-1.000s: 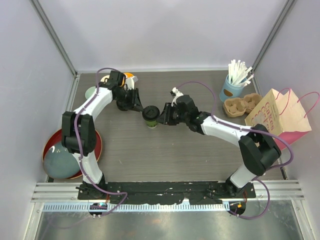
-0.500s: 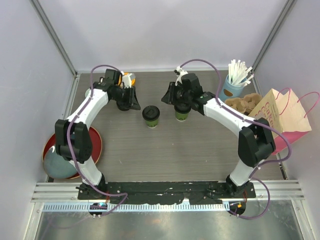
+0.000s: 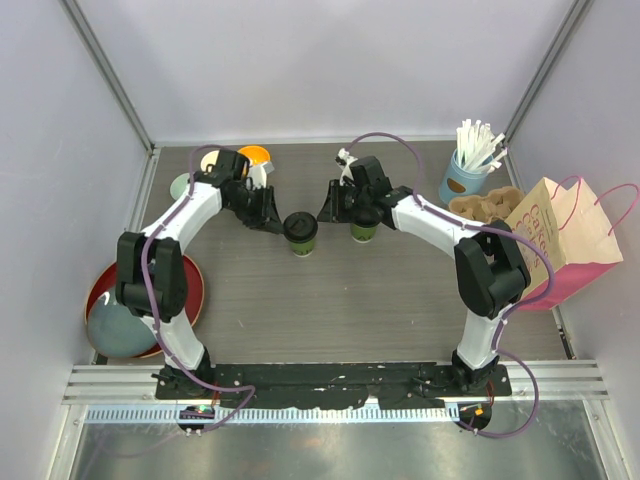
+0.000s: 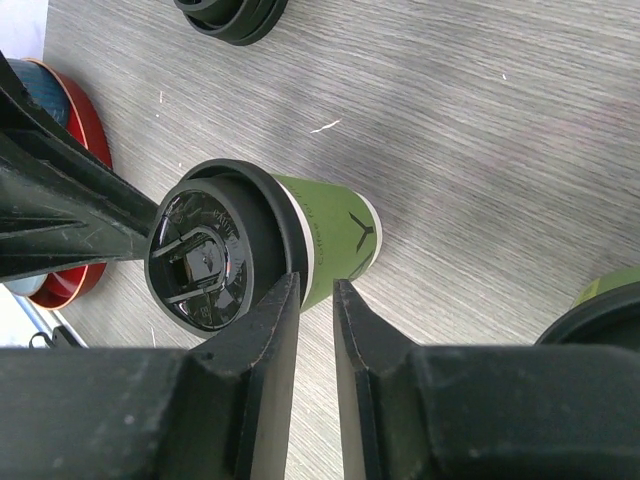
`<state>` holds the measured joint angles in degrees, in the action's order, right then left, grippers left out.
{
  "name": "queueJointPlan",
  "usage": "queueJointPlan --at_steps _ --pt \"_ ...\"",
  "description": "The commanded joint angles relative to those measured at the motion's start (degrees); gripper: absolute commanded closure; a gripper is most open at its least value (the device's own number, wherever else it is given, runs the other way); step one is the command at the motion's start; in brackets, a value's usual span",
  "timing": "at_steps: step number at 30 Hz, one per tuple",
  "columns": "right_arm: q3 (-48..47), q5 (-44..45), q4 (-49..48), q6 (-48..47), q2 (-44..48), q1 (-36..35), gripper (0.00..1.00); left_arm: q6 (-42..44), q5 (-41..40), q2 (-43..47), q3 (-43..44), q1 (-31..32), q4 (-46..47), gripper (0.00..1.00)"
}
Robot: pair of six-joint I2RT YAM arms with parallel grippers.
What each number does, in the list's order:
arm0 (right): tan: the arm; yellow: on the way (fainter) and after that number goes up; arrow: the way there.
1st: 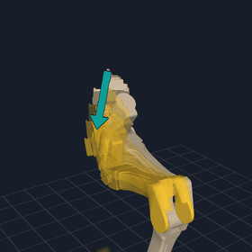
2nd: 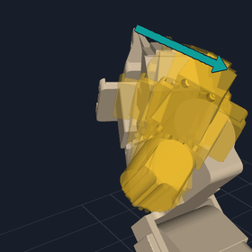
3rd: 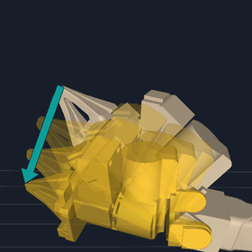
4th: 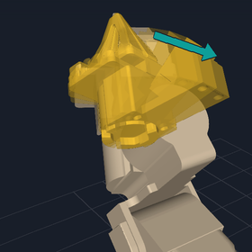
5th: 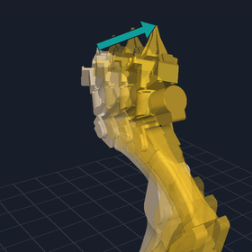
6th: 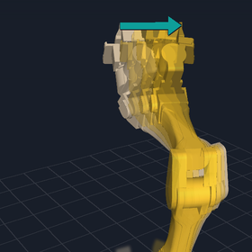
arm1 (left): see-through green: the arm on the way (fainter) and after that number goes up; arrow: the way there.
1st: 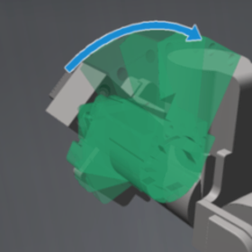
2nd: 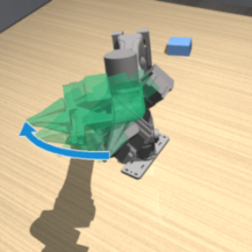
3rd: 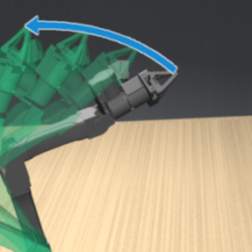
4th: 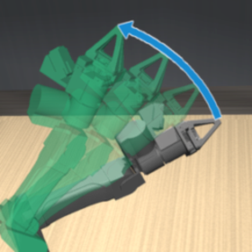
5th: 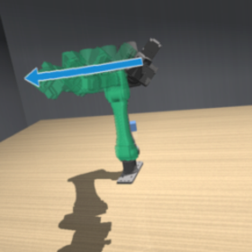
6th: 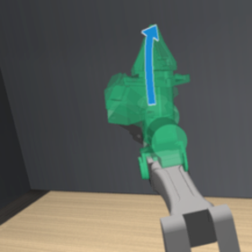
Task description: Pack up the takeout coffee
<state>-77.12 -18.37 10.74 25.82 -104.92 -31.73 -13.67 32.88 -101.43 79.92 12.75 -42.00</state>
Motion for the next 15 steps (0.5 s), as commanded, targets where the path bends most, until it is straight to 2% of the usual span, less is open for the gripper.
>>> queueJointPlan --at_steps 1,15 --pt "0.3 -1.14 -2.92 0.54 1.12 -0.18 0.74 -1.01 1.92 -0.35 0.33 0.52 1.57 0.76" --pt "1.09 -3.42 -5.73 2.56 -0.01 -0.18 0.77 -0.83 1.75 -0.88 0.59 0.43 1.66 0.76"
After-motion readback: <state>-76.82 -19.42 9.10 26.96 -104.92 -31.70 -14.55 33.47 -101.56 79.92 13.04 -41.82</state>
